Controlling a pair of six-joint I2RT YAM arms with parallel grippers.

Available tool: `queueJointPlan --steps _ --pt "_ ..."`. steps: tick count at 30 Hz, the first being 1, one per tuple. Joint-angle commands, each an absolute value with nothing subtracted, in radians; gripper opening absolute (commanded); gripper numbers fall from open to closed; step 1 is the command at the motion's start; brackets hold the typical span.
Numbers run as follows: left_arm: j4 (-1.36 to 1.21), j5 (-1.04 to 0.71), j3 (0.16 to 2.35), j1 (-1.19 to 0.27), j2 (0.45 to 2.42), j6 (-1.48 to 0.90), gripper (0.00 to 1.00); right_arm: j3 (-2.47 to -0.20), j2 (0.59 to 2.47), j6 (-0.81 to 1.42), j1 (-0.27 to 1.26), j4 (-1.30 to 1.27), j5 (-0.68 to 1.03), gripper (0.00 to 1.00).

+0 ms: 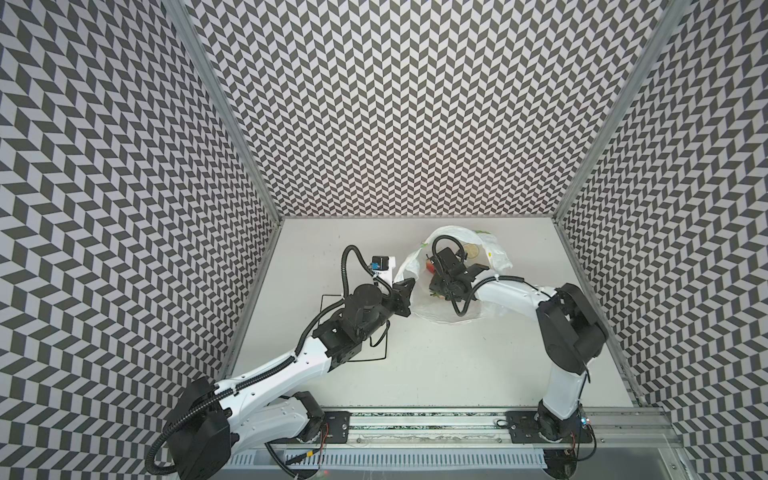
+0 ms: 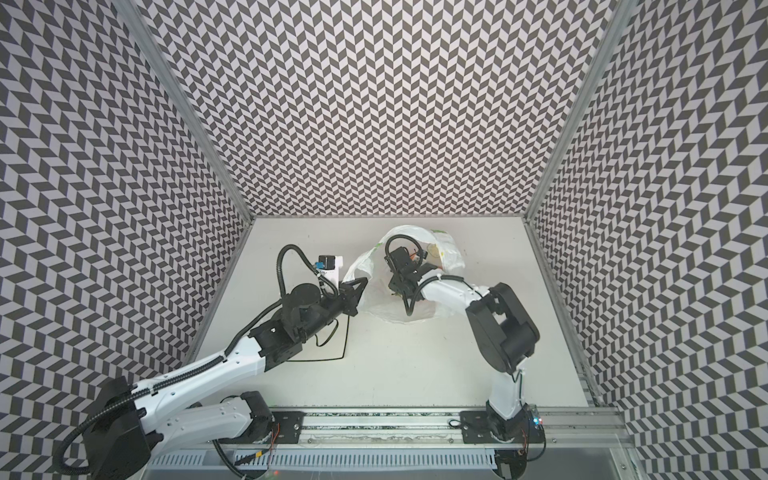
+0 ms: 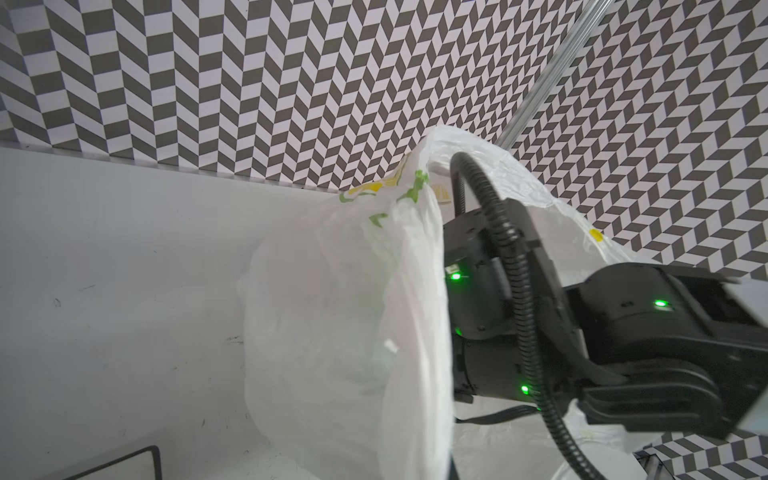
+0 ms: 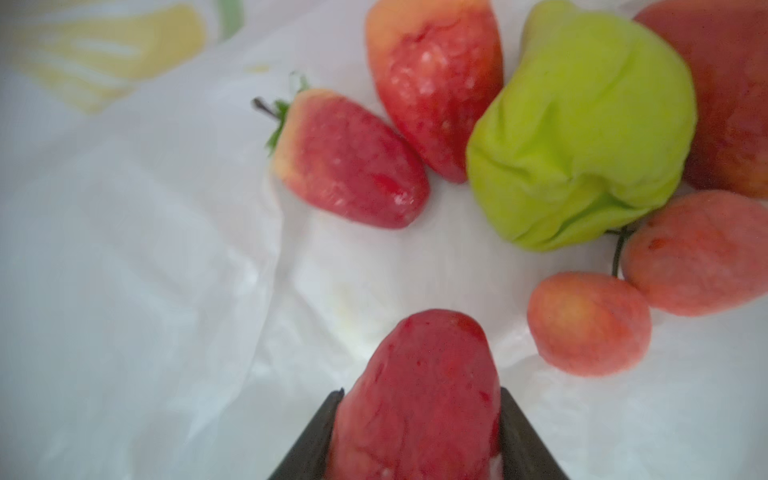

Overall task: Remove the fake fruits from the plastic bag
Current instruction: 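Lower the right gripper into the bag and grasp a red strawberry, then lift the strawberry out and carry it to the black-outlined square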

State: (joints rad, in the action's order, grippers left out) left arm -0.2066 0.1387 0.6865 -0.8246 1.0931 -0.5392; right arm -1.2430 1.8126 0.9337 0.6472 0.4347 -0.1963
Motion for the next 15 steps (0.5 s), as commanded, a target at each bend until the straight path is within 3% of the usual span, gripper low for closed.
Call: queueJointPlan --steps 1,15 --pt "-0.216 0.164 0.706 -0.825 1.103 -0.529 0.0 -1.18 1.705 0.74 0.662 0.338 -0.133 0.32" --pt "-0.236 0.165 0.742 -0.802 1.19 -0.53 0.0 -0.96 1.298 0.364 0.676 0.35 0.05 0.32"
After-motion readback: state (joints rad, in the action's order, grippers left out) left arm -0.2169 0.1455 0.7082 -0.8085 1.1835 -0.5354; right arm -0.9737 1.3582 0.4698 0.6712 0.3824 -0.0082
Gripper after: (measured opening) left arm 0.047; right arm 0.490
